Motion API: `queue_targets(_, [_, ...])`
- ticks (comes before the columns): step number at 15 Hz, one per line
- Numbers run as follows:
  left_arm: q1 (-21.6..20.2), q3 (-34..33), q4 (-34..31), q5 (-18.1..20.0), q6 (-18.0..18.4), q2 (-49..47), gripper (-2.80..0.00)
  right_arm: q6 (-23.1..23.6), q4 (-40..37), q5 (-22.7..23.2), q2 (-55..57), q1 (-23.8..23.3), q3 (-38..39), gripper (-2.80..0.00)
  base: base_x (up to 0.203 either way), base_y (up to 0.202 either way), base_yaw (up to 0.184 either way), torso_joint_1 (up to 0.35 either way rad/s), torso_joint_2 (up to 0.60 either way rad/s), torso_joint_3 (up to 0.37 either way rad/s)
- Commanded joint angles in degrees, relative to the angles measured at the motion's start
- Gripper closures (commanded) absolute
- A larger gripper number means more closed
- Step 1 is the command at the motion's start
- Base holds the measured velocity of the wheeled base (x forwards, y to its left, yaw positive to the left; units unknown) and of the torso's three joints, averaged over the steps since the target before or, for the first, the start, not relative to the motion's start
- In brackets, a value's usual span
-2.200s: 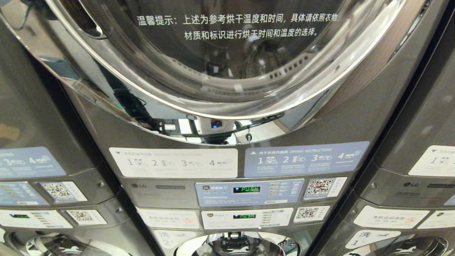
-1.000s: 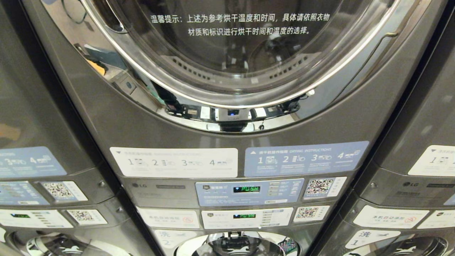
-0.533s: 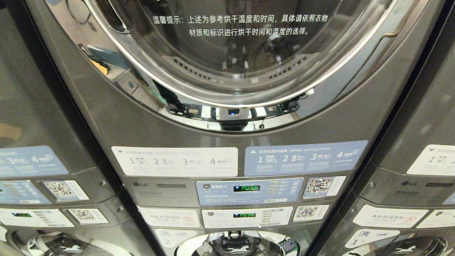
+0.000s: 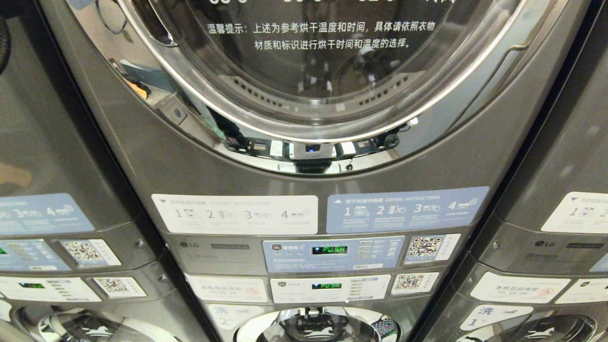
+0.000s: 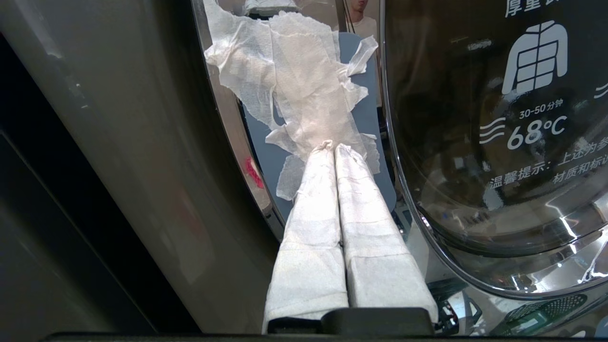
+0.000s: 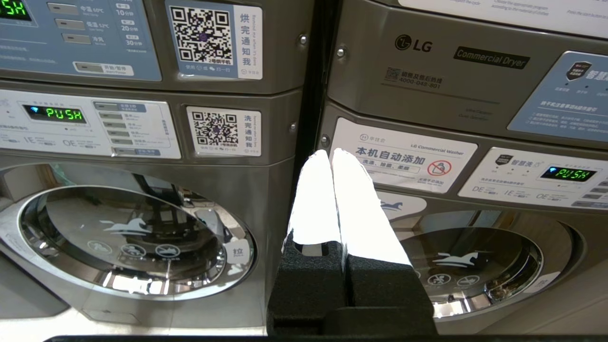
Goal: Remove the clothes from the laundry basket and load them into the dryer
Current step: Close the dryer
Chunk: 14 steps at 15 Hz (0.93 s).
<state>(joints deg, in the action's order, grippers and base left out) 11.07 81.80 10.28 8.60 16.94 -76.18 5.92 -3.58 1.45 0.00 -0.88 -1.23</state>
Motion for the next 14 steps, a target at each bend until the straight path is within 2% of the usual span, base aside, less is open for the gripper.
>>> queue_targets(1, [0.0,-0.1,-0.3,0.0,0.2,-0.8,0.0,0.1,0.0,0.0,0.1,0.0,0.0,0.0,0.0,0.0,0.0,0.0,0.0,0.0])
queue_targets(7, [0.1,-0.1,-0.1,-1.1,0.3,-2.4,0.0,0.1,0.0,0.0,0.1,0.0,0.0,0.0,0.0,0.0,0.0,0.0,0.0,0.0])
queue_targets(11, [0.2,0.0,2.7,-1.8,0.2,-3.9,0.0,0.1,0.0,0.0,0.1,0.0,0.0,0.0,0.0,0.0,0.0,0.0,0.0,0.0])
queue_targets(14, [0.3,0.0,2.7,-1.5,0.3,0.7,0.0,0.1,0.0,0.0,0.1,0.0,0.0,0.0,0.0,0.0,0.0,0.0,0.0,0.0])
